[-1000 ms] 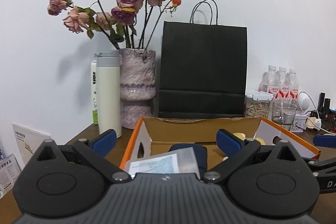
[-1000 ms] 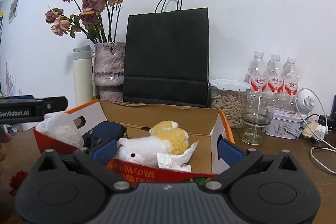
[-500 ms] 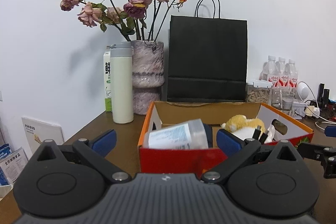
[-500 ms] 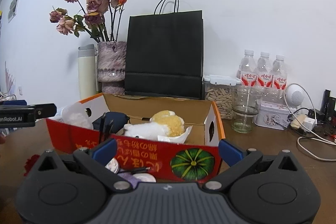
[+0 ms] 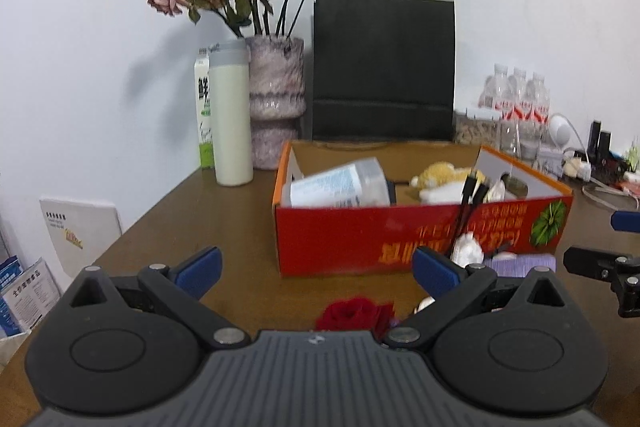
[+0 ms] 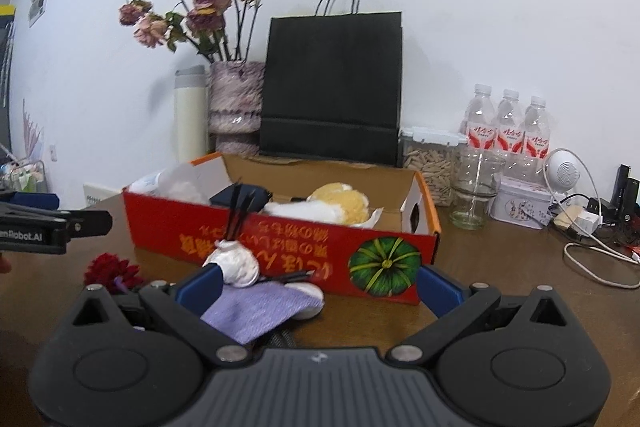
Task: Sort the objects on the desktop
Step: 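Move the left gripper to the red rose and grasp it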
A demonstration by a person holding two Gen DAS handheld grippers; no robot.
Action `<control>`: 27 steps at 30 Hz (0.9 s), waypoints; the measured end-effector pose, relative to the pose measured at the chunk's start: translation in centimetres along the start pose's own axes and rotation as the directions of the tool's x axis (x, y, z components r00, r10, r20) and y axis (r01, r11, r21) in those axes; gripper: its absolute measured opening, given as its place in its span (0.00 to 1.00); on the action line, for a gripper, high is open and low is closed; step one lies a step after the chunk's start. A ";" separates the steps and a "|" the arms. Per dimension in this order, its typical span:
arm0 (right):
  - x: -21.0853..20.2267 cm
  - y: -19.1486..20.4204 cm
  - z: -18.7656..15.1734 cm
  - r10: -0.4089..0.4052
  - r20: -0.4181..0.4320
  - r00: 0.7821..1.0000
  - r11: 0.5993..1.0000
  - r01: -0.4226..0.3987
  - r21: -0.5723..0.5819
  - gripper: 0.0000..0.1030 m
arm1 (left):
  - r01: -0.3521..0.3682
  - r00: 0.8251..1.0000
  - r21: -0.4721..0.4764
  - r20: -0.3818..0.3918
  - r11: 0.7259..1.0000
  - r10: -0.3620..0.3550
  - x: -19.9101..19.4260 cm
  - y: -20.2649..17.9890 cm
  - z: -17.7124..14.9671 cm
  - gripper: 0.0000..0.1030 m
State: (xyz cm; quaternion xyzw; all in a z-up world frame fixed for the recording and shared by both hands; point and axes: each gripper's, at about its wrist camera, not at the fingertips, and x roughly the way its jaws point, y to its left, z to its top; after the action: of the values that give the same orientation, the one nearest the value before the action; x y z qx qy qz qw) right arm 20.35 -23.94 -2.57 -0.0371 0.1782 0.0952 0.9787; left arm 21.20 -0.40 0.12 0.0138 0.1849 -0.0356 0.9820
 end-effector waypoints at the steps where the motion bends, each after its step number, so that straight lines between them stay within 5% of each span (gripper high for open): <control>1: -0.1 0.2 -0.1 0.004 -0.006 1.000 1.000 -0.004 -0.005 1.00 | 0.000 1.000 0.000 -0.011 1.000 0.000 -0.1 0.1 -0.2 1.00; 24: 0.5 2.2 -0.8 0.042 -0.102 0.994 0.998 -0.047 -0.042 1.00 | 0.033 0.990 0.027 -0.137 0.999 -0.029 1.5 -0.1 -1.1 0.99; 27: 0.8 2.4 -0.7 0.041 -0.106 0.994 0.998 -0.046 -0.047 1.00 | 0.044 0.988 0.050 -0.151 0.998 -0.036 2.0 -0.6 -1.1 0.85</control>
State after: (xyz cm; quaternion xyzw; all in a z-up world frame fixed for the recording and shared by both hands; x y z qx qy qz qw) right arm 20.39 -21.56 -3.60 -0.0622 0.2276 0.1189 0.9645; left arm 22.63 -1.09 -1.68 0.0387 0.2577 -0.0588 0.9637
